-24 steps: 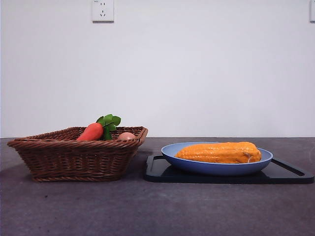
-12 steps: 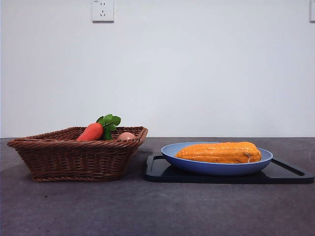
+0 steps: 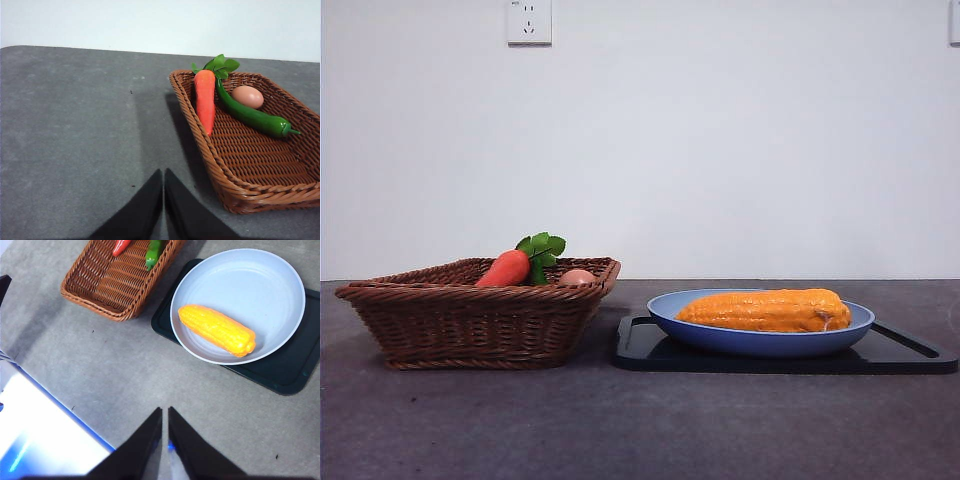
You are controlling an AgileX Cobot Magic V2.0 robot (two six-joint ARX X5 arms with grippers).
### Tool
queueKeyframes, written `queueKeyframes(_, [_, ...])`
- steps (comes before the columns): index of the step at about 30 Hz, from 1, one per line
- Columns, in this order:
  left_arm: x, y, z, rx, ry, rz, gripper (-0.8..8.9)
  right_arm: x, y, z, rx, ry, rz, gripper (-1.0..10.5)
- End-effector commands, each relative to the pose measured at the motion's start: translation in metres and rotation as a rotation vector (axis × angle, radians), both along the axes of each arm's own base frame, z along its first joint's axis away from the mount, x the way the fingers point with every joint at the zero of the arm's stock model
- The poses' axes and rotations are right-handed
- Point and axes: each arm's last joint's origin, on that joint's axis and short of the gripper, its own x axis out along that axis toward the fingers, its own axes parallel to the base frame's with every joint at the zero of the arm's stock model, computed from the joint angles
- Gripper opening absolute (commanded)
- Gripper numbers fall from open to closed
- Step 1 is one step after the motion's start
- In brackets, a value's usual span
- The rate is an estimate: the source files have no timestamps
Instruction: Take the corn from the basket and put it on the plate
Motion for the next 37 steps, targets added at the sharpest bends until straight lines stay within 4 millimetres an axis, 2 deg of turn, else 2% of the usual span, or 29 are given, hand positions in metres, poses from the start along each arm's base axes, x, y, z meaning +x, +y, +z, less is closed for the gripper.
queueKeyframes(1, [0.001,0.0,-0.01,-0.012,0.032,0.007,0.08,0.002,0.0,0.004,-0.001,-0.026,0.011,0.0])
queueKeyframes(27, [0.001,0.0,-0.01,-0.012,0.032,0.007,0.08,0.002,0.0,0.004,-0.003,-0.034,0.015,0.0])
queueKeyframes(30, [0.001,0.0,-0.01,-0.012,0.032,0.007,0.08,0.004,0.0,0.009,-0.017,-0.124,0.039,0.0])
queueKeyframes(35, [0.001,0.0,-0.01,-0.012,0.032,0.007,0.08,0.002,-0.005,0.02,-0.044,-0.416,0.049,0.0])
queueKeyframes(37, [0.001,0.0,-0.01,-0.012,0.032,0.007,0.08,-0.002,-0.008,0.018,-0.041,-0.495,0.027,0.0])
